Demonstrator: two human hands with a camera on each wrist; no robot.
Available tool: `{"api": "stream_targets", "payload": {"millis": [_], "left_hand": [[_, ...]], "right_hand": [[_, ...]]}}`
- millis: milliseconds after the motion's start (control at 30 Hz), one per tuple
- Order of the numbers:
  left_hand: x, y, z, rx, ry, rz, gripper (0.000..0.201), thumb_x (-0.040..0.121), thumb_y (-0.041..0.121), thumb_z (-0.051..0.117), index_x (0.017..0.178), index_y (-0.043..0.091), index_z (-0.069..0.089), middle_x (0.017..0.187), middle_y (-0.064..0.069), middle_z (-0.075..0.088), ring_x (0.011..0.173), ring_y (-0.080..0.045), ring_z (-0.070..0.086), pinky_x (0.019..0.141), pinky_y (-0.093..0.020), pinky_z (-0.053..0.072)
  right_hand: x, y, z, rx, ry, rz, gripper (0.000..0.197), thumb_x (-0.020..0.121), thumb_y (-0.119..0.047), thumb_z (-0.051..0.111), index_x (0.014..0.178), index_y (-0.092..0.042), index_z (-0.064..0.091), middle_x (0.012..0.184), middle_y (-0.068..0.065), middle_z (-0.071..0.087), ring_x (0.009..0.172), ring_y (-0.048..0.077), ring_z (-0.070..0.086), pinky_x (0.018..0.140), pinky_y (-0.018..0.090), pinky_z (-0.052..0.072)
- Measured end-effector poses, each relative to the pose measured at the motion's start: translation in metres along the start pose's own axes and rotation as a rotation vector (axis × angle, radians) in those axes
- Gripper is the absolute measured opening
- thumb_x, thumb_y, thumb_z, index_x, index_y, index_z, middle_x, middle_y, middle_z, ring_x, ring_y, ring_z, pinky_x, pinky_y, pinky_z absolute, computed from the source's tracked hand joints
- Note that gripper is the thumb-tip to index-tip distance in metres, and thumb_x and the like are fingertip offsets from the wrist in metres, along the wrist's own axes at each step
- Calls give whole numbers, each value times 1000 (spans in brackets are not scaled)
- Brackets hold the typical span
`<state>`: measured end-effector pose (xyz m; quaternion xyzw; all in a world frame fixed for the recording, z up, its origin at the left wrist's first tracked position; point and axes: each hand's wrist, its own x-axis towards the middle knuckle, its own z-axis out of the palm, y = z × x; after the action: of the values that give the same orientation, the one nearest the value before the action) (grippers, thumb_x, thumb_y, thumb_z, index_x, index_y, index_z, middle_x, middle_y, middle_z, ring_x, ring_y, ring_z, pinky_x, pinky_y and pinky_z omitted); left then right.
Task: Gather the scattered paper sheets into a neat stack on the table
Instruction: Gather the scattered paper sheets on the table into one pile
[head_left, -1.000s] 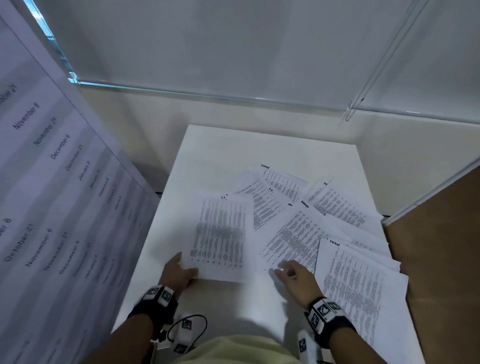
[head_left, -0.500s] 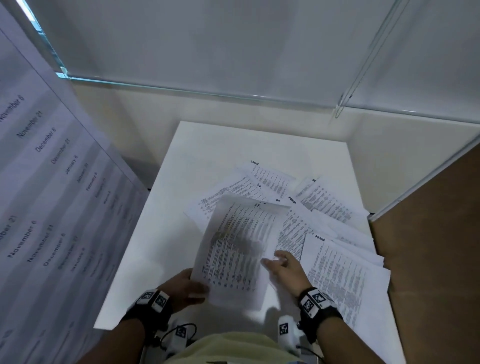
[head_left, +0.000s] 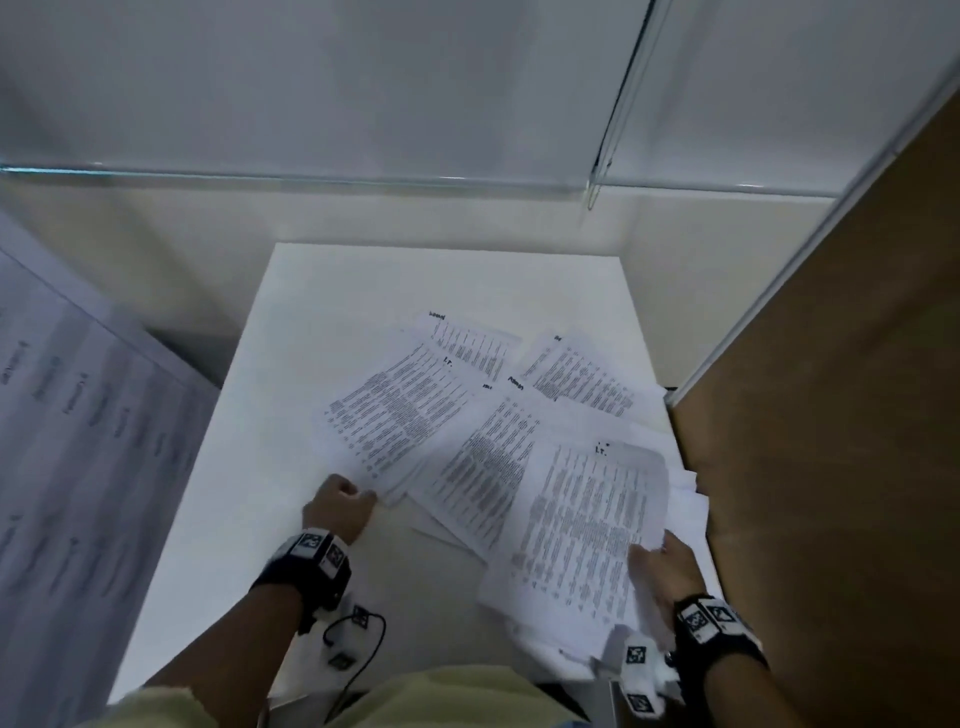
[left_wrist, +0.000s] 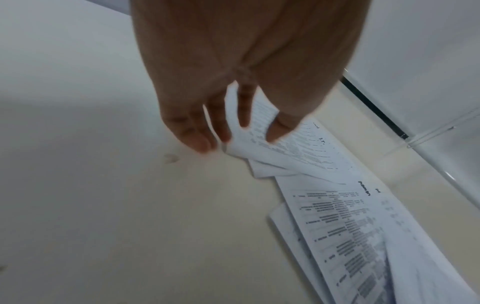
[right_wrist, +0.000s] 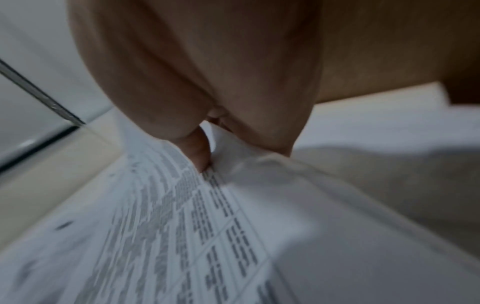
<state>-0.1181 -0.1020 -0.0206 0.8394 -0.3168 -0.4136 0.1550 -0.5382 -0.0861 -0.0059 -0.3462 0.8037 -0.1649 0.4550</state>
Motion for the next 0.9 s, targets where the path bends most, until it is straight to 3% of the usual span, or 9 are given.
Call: {"api": "stream_targets", "payload": {"millis": [100,167,267,367,500,633,700,767,900], "left_hand": [[4,16,2,-38,136,-98,49,87,33,67,124,8,47,120,-28,60,111,-42,58,85,-40,46],[8,28,7,-38,141,-123,58,87,32,68,131,5,40,127,-32,55,115,-45,56,82,-42,44],[12,45,19,35,136,-128,61,87,31,69,130,2,36,126,-33,54,115,-46,55,83,-45,45],[15,56,29,108,141,-132,70,82,31,72,131,4,30,123,-34,55,114,-48,55,88,-51,48],[19,65,38,278,91,-174,98,83,32,71,155,10,9,148,-31,38,132,-48,43,108,-54,40],[24,73,40,186,149,-203,114,83,25,73,155,10,-14,146,-30,42,131,-41,47,109,-50,40],[23,75,40,120,161,-233,114,85,19,70,154,13,-20,151,-29,36,134,-38,45,109,-49,39],[20,73,36,31,180,-233,105,88,13,65,155,12,-15,153,-30,31,135,-40,44,109,-50,37],[29,49,17,-276,203,-287,80,83,17,67,149,10,22,139,-25,48,123,-42,54,106,-50,42]], "right_hand": [[2,12,-17,-120,127,75,6,83,-6,66,85,-2,62,81,15,65,69,27,60,69,32,47],[1,14,-19,-213,178,82,16,80,-18,70,78,-2,68,79,19,71,70,31,66,63,28,47],[-6,14,-16,-254,294,27,34,75,-28,73,97,-5,59,97,16,68,82,31,63,74,33,54],[-16,14,-8,-292,320,-72,62,80,-33,74,132,-10,50,127,21,56,117,39,53,95,42,48],[-25,12,1,-210,228,-180,47,88,-21,66,131,-15,51,120,13,44,123,32,42,97,34,39],[-30,15,8,-177,197,-216,48,91,-20,67,136,-16,50,128,13,43,128,29,39,96,28,33],[-30,16,10,-189,195,-227,48,91,-19,67,136,-16,50,130,16,44,127,31,40,96,28,34],[-29,16,12,-205,187,-243,47,90,-20,67,134,-16,51,129,17,45,126,32,41,98,32,36],[-30,9,17,-210,163,-296,44,91,-20,65,132,-16,53,124,15,46,118,30,49,98,32,44]]}}
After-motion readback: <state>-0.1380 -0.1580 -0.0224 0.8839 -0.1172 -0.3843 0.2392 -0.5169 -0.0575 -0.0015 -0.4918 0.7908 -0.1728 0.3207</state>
